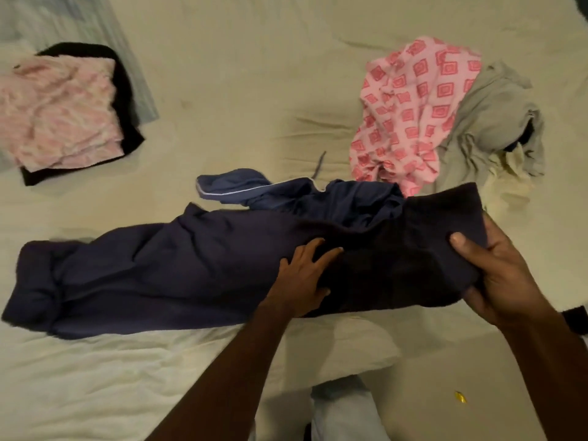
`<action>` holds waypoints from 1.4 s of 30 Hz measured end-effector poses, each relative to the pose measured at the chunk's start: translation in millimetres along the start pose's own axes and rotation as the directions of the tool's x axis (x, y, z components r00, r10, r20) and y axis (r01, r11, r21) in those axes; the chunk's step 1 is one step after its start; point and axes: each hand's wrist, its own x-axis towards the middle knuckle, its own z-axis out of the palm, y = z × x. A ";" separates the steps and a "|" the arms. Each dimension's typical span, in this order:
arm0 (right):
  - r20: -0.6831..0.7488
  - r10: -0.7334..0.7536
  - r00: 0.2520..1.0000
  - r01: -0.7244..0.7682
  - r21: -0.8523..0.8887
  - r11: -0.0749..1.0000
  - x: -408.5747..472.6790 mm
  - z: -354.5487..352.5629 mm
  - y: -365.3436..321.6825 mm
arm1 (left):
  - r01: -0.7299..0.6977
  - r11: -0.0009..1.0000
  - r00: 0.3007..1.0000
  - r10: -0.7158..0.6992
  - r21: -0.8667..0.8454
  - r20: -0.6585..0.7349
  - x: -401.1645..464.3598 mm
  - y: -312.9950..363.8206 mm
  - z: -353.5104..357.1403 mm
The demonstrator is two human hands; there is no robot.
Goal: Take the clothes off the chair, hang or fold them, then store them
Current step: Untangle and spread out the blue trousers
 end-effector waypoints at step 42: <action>0.511 0.395 0.764 0.320 -0.831 0.455 -55.1 555.7 333.3 | 0.274 0.183 0.652 -0.757 -0.944 0.042 -325.0 -381.2 -82.7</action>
